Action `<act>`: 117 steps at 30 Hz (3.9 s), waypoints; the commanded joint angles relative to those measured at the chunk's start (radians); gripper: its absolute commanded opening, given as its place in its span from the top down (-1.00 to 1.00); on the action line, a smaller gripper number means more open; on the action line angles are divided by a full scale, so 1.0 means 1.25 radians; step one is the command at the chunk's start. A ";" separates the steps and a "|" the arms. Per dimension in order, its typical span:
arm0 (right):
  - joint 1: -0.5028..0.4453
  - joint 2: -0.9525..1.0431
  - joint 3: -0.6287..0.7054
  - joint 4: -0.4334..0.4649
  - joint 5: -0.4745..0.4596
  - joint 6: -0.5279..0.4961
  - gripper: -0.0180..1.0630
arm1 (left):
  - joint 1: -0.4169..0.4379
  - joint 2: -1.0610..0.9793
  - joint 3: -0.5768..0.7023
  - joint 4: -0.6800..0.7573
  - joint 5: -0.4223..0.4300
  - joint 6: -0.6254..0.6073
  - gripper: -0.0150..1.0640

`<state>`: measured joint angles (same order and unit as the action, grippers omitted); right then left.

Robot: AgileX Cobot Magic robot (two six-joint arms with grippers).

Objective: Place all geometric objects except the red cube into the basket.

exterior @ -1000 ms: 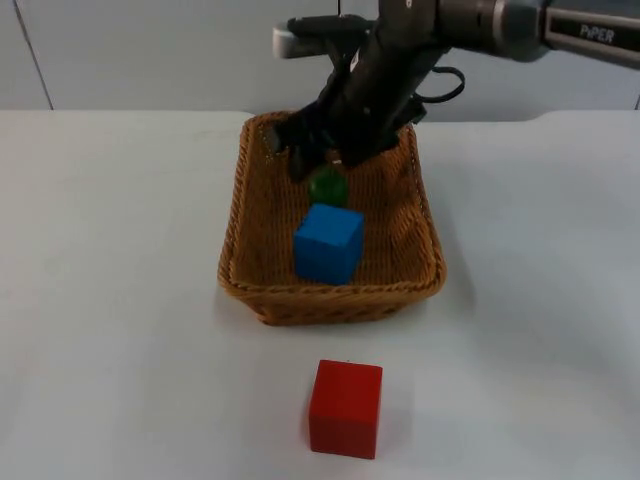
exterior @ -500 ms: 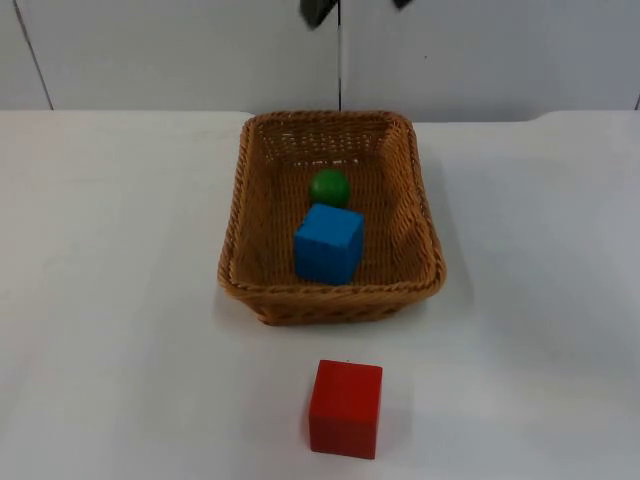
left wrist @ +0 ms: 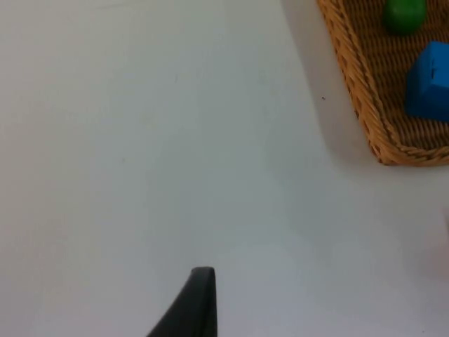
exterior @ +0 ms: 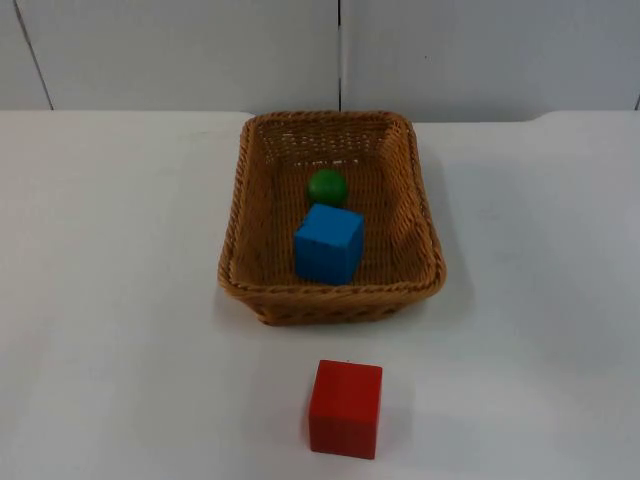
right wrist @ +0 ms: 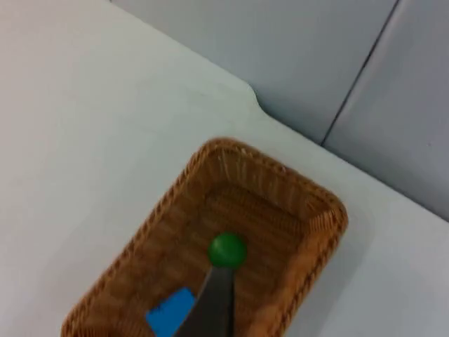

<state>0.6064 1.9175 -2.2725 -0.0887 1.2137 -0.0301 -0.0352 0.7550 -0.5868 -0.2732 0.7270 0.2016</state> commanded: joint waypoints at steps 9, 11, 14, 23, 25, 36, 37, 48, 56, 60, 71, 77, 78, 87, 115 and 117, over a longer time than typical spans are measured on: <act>0.037 -0.334 0.591 -0.003 -0.335 0.057 -0.57 | 0.002 -0.006 0.004 -0.013 0.021 0.028 -0.97; 0.037 -0.387 0.678 -0.003 -0.396 0.057 -0.57 | 0.002 -0.007 0.004 -0.017 0.021 0.032 -0.97; 0.037 -0.532 0.887 -0.005 -0.528 0.057 -0.57 | 0.002 -0.023 0.004 -0.027 0.021 0.044 -0.97; 0.037 -0.814 1.130 -0.010 -0.552 0.057 -0.57 | 0.002 -0.150 0.004 -0.039 0.056 0.044 -0.97; 0.037 -0.886 1.169 -0.010 -0.533 0.058 -0.57 | 0.002 -0.195 0.004 -0.039 0.077 0.061 -0.97; 0.037 -1.136 1.274 -0.006 -0.409 0.058 -0.57 | 0.002 -0.399 0.004 -0.041 0.158 0.106 -0.97; 0.037 -1.160 1.283 -0.006 -0.394 0.058 -0.57 | 0.002 -0.416 0.004 -0.041 0.170 0.106 -0.97; 0.037 -1.327 1.312 -0.002 -0.240 0.058 -0.57 | 0.002 -0.596 0.004 -0.016 0.240 0.047 -0.97; 0.037 -1.436 1.353 0.017 -0.214 0.058 -0.57 | 0.002 -0.604 0.029 0.033 0.294 -0.001 -0.97; 0.037 -1.474 1.380 0.025 -0.208 0.058 -0.57 | 0.002 -0.604 0.075 0.049 0.280 -0.029 -0.97; 0.037 -1.534 1.387 0.027 -0.172 0.054 -0.57 | 0.002 -0.604 0.074 0.067 0.279 -0.051 -0.97; 0.036 -1.534 1.406 0.016 -0.107 0.053 -0.57 | 0.002 -0.604 0.074 0.072 0.279 -0.053 -0.97; 0.036 -1.534 1.406 0.016 -0.107 0.053 -0.57 | 0.002 -0.604 0.074 0.075 0.279 -0.057 -0.97; 0.036 -1.534 1.406 0.016 -0.107 0.053 -0.57 | 0.002 -0.604 0.074 0.075 0.279 -0.057 -0.97; -0.038 -1.534 1.406 0.032 -0.109 0.056 -0.98 | 0.002 -0.604 0.074 0.077 0.279 -0.060 -0.97; -0.105 -1.534 1.406 0.032 -0.109 0.060 -0.98 | 0.002 -0.604 0.074 0.077 0.279 -0.060 -0.97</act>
<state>0.5407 0.0036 -0.5172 -0.0537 1.0823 0.0427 -0.0352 0.0040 -0.4996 -0.1839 1.0863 0.1332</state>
